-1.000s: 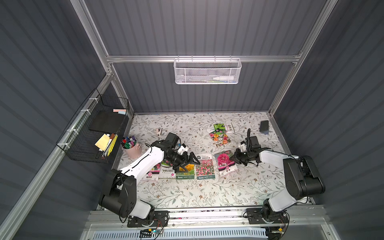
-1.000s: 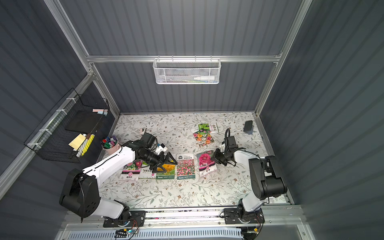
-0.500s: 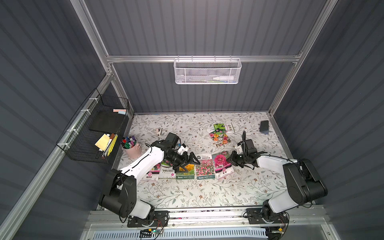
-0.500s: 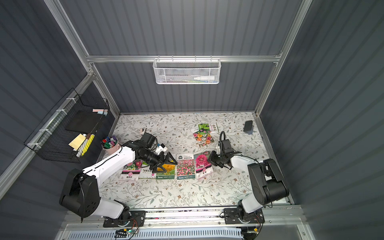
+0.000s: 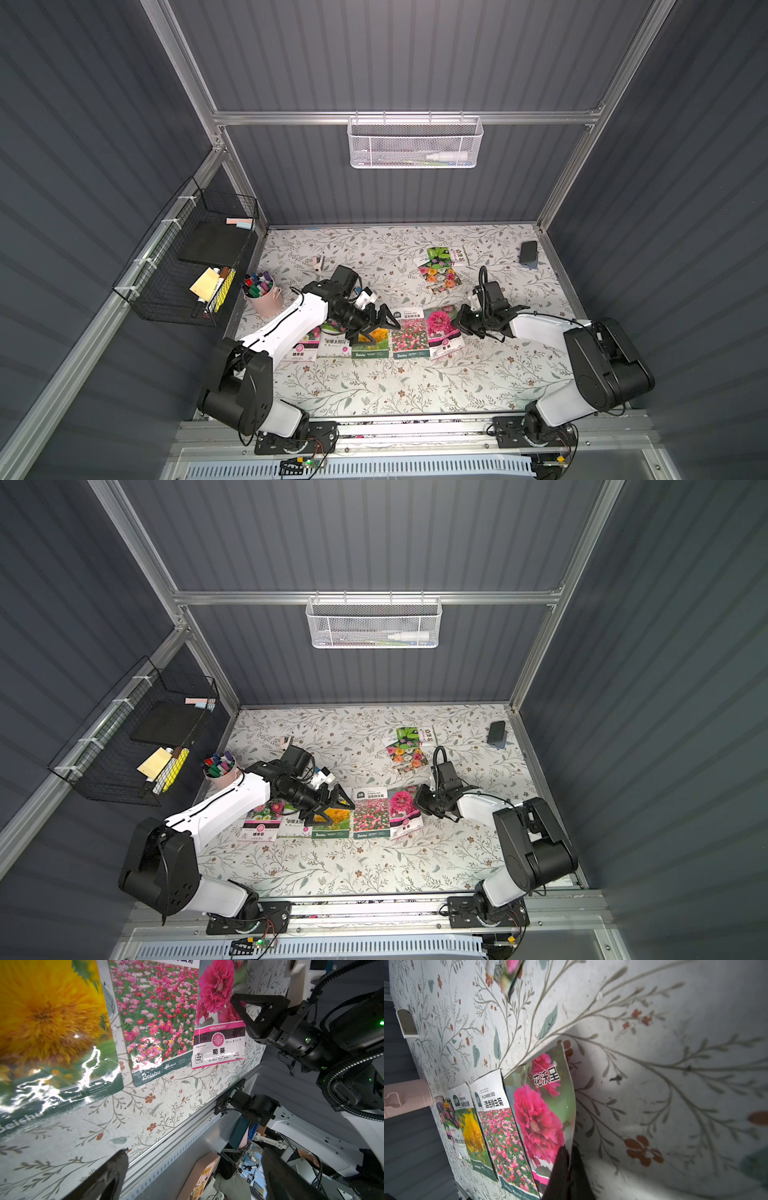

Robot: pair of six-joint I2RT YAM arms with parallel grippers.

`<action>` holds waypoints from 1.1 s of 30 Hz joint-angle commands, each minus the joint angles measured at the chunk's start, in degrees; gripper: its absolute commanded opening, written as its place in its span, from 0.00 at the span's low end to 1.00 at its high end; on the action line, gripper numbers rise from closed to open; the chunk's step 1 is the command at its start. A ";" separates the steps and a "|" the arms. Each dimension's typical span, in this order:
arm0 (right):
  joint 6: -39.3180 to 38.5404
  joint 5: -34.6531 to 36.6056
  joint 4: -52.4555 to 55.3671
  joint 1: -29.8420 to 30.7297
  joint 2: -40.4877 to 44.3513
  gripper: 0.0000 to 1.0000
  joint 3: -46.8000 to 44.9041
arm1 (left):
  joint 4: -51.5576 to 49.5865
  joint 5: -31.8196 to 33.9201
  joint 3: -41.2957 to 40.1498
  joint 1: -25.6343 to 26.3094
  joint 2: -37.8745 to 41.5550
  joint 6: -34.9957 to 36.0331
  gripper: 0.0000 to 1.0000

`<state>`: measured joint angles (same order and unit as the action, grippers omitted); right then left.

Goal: Arrange the seed packets in a row
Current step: Place the seed packet at the center of the board, then pick up the seed packet from the center of the board.

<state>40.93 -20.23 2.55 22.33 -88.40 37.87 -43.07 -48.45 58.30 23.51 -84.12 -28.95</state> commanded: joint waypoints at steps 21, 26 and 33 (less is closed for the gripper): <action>-2.46 12.81 13.80 1.71 4.89 0.93 4.56 | -1.21 0.80 1.07 -0.13 0.31 0.33 0.99; -7.30 9.91 15.18 -2.71 3.11 0.99 11.12 | 2.96 4.66 5.60 0.20 -5.84 -2.20 0.99; -9.21 -6.21 15.94 -12.22 -12.74 0.99 28.78 | 3.32 7.71 24.55 2.56 -23.99 -0.62 0.99</action>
<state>33.89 -17.80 16.36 12.19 -95.24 61.32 -40.69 -43.64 76.31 24.99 -103.42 -30.59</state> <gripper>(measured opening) 0.989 0.994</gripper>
